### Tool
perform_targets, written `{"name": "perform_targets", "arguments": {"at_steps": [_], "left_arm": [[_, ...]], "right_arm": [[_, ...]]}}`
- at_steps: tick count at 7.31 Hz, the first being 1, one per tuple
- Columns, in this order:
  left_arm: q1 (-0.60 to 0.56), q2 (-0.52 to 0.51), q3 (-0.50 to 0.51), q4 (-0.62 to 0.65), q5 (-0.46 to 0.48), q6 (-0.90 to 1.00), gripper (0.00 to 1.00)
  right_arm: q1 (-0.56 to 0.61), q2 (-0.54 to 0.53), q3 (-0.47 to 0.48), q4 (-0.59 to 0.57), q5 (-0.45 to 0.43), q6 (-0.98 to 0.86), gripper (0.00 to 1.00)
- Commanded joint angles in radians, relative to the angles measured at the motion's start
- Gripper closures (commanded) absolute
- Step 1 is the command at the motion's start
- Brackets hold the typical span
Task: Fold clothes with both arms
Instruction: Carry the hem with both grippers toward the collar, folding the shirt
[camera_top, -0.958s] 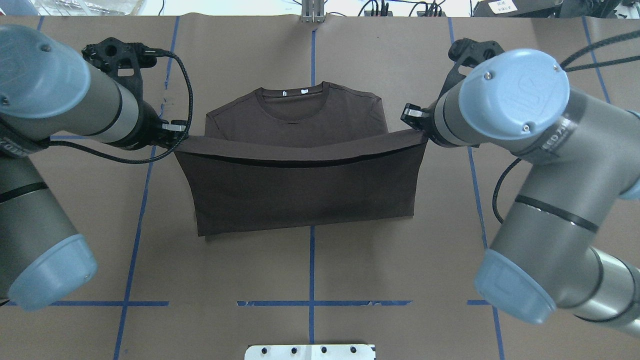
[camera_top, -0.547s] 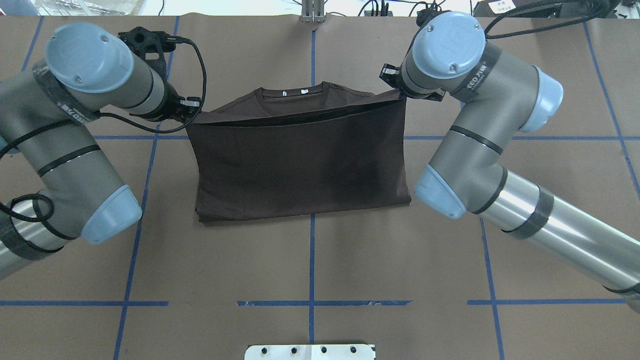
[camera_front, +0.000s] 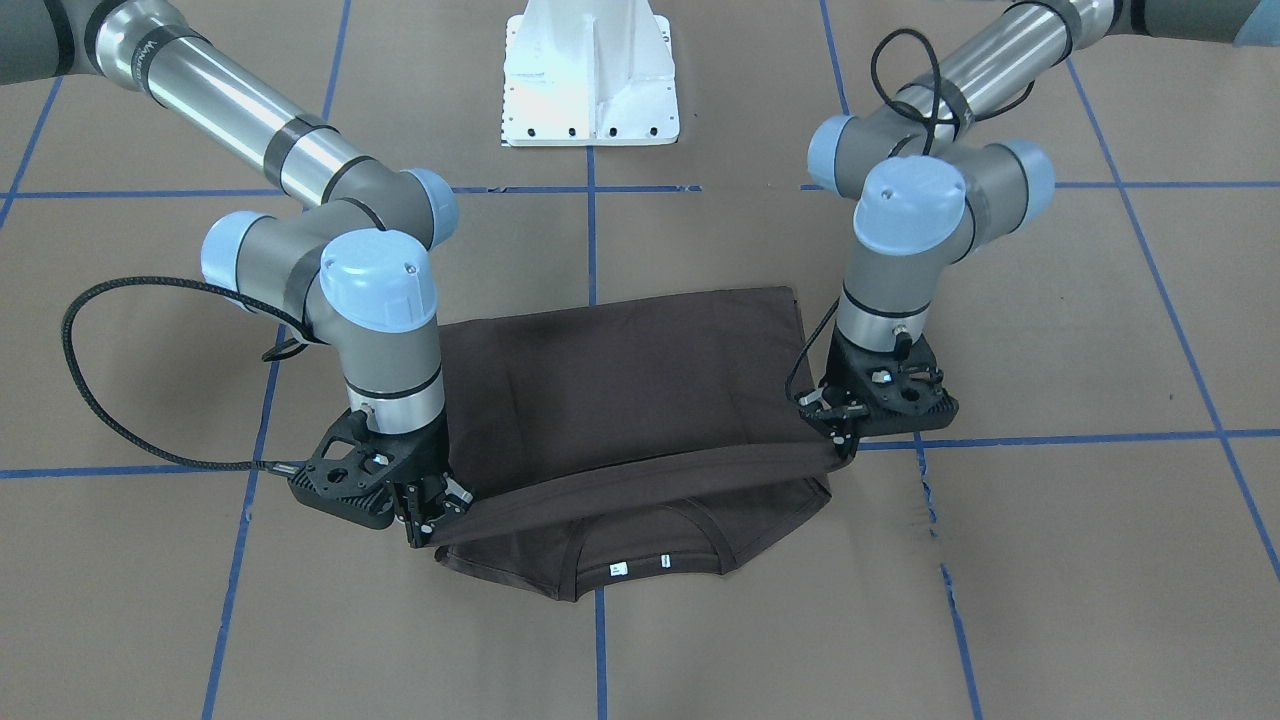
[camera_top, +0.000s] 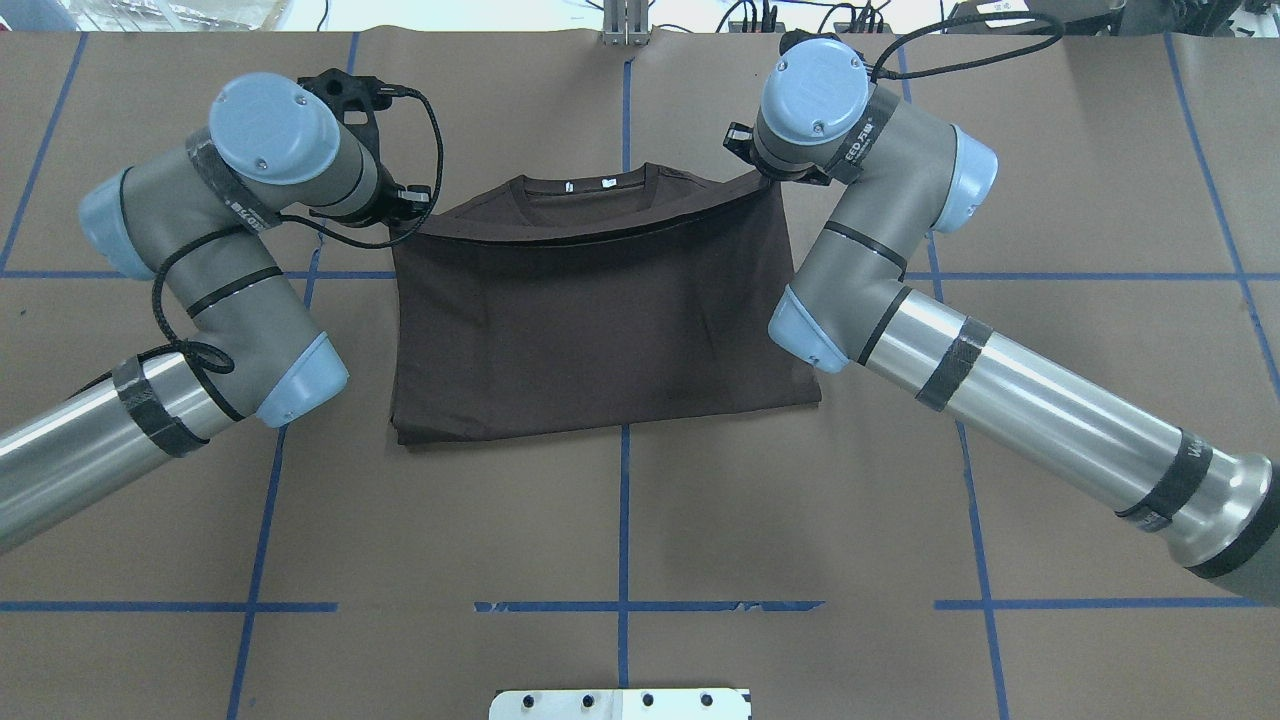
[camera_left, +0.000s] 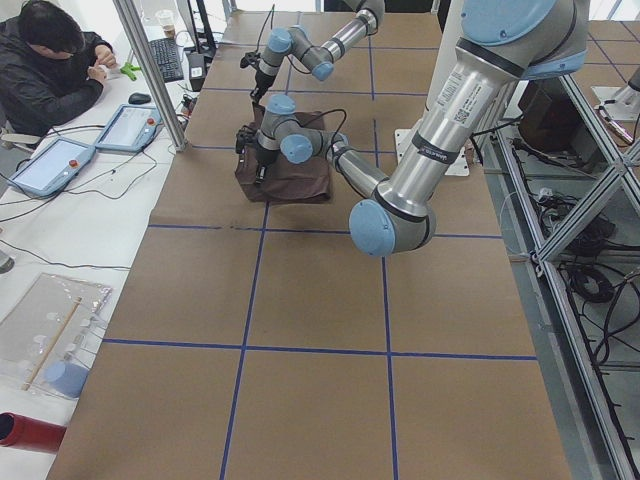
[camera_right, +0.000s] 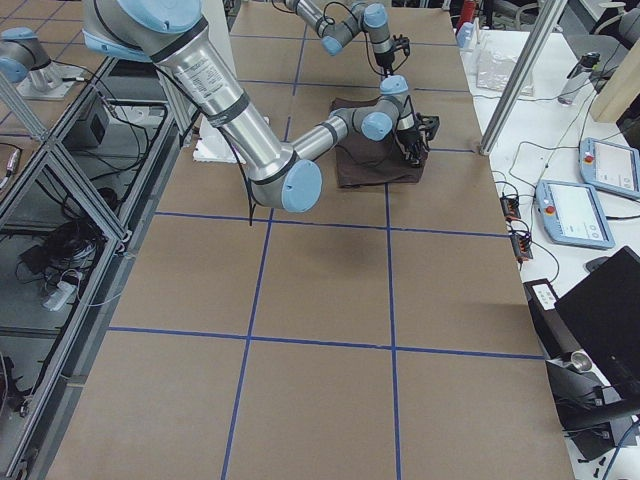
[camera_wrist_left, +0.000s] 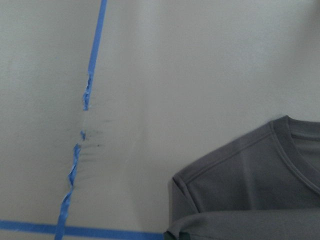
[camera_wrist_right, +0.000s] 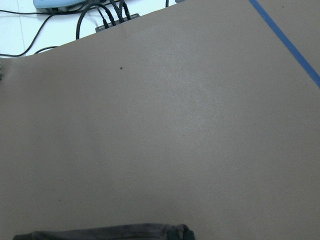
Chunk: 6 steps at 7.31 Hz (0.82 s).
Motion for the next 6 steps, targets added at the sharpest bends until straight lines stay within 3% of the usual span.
{"name": "perform_targets", "arguments": {"at_steps": [1,3,4,6], "left_arm": [[0.0,-0.027,0.11,-0.081,0.011,0.003,1.0],[0.005,-0.026,0.11,-0.081,0.011,0.003,0.95],[0.006,-0.021,0.104,-0.083,0.011,0.043,0.01],[0.011,0.043,0.005,-0.158,-0.001,0.065,0.0]], "right_arm": [[-0.005,0.006,-0.04,0.021,0.0,-0.004,1.0],[-0.015,-0.005,-0.039,0.021,-0.008,-0.006,1.0],[-0.041,-0.014,-0.037,0.022,-0.046,-0.036,0.01],[-0.035,-0.043,0.031,0.024,-0.031,-0.212,0.0]]}}
